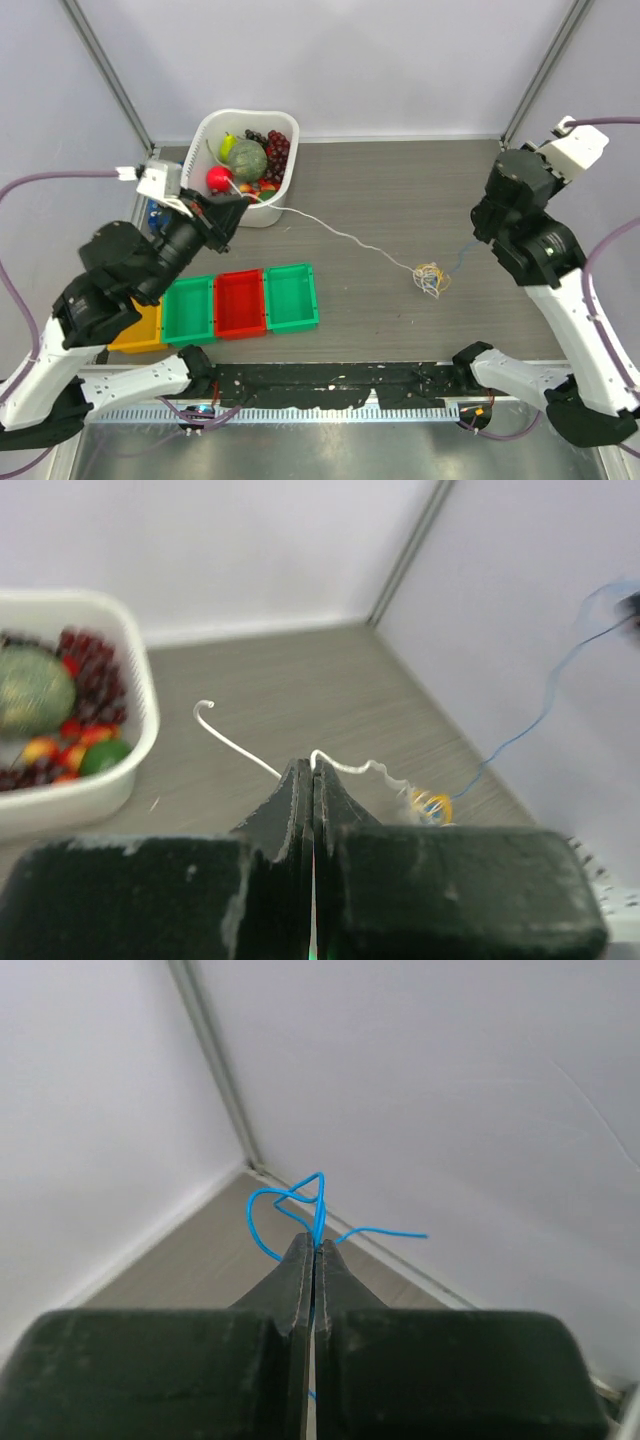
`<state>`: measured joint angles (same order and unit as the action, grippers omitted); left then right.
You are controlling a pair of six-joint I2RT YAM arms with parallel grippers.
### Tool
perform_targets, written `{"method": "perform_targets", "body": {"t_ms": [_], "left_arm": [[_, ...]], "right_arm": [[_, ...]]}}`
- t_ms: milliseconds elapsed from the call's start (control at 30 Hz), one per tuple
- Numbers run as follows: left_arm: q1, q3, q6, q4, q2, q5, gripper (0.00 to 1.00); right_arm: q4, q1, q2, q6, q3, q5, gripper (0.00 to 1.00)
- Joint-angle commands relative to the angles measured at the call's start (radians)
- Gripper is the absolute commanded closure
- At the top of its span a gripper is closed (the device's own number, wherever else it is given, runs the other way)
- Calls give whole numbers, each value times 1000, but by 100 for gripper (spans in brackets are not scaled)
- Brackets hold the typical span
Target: Untangle the cables
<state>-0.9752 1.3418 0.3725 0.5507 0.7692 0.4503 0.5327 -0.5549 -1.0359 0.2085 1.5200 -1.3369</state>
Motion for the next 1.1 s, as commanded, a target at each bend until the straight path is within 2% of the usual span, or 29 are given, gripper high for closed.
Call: {"method": "perform_targets", "body": {"t_ms": [0, 33, 67, 100, 133, 200, 267, 367, 433, 633, 800, 867, 900, 933, 967, 1033, 1067], "left_arm": [[-3, 262, -85, -84, 80, -134, 100], [-3, 334, -111, -86, 117, -154, 100], [-2, 400, -130, -84, 158, -162, 100], [-2, 477, -151, -77, 198, -171, 100], [-2, 558, -173, -65, 249, -189, 100], [-3, 725, -202, -16, 349, -229, 100], [-2, 894, -211, 35, 468, -275, 100], [-3, 1074, -202, 46, 568, -323, 100], [-3, 1129, -202, 17, 604, -320, 100], [-3, 1131, -230, -187, 599, -271, 100], [-3, 1192, -218, -207, 653, -277, 100], [-2, 1163, -198, -204, 660, -295, 100], [-3, 1133, -189, -205, 657, -301, 100], [-2, 1102, -181, -212, 656, -303, 100], [-2, 1070, -178, -216, 654, -305, 100], [-3, 1021, -172, -222, 651, -308, 100], [-2, 1004, -170, -224, 651, -311, 100]], "right_arm": [[36, 238, -96, 139, -177, 180, 99], [49, 300, -102, 240, -211, 255, 99], [44, 399, -114, 277, -298, 448, 99], [-2, 461, -125, 336, -338, 546, 99], [-69, 540, -148, 357, -430, 755, 99], [-140, 668, -223, 423, -518, 978, 99], [-175, 729, -304, 445, -555, 1080, 99], [-188, 757, -375, 414, -563, 1087, 99], [-206, 762, -394, 398, -569, 1036, 99], [-217, 805, -502, 361, -555, 960, 99], [-188, 809, -543, 318, -511, 929, 98], [-189, 794, -511, 289, -503, 1021, 81], [-207, 764, -468, 281, -517, 1103, 59], [-211, 745, -439, 278, -524, 1137, 50], [-220, 700, -387, 272, -531, 1188, 31], [-191, 615, -307, 244, -511, 1173, 17], [-175, 593, -288, 236, -498, 1170, 17]]}}
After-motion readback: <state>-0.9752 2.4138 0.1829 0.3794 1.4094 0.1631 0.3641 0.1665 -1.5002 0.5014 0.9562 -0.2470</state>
